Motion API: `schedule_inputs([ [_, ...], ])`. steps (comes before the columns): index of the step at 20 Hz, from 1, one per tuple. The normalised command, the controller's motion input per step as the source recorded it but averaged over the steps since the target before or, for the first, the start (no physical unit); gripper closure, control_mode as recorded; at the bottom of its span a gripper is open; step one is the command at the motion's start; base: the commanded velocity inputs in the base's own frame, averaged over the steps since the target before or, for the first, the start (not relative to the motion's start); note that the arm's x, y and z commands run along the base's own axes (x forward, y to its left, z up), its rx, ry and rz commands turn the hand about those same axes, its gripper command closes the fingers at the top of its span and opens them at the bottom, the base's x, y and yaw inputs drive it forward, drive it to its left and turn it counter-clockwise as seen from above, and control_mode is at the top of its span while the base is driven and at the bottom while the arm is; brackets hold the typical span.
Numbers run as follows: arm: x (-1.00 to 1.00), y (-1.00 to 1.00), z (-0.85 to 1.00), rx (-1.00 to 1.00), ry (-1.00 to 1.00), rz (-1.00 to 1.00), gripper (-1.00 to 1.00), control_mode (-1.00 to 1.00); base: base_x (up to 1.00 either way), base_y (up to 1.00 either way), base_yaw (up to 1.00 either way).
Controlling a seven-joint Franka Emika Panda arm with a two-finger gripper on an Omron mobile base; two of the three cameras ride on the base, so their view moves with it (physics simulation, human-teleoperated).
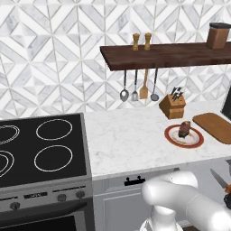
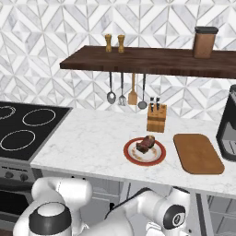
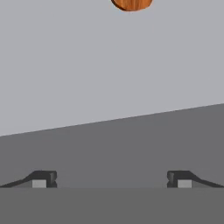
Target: Pick up the knife from the drawer and place it on the cutting board. Then place the meat from the plate to the cutting board.
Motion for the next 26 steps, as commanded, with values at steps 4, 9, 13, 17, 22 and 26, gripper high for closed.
schedule_inputs([
  [4, 0.58, -0.08, 0.59, 0.00, -0.05, 0.04, -1.00, -1.00, 0.00, 0.00, 0.00],
  [9, 0.43, -0.08, 0.00, 0.00, -0.16, 0.01, -1.00, -1.00, 0.00, 0.00, 0.00],
  [13, 0.63, -0.21, 0.00, 0.00, -0.14, 0.00, -1.00, -1.00, 0.00, 0.00, 0.00],
  [17, 0.54, -0.05, -0.14, 0.00, -0.08, 0.00, -1.00, -1.00, 0.00, 0.00, 0.00],
  [22, 0.31, 0.00, -0.53, 0.00, -0.02, 0.00, -1.00, -1.00, 0.00, 0.00, 0.00],
  [26, 0.10, -0.05, -0.64, 0.00, -0.11, 0.00, -1.00, -1.00, 0.00, 0.00, 0.00],
])
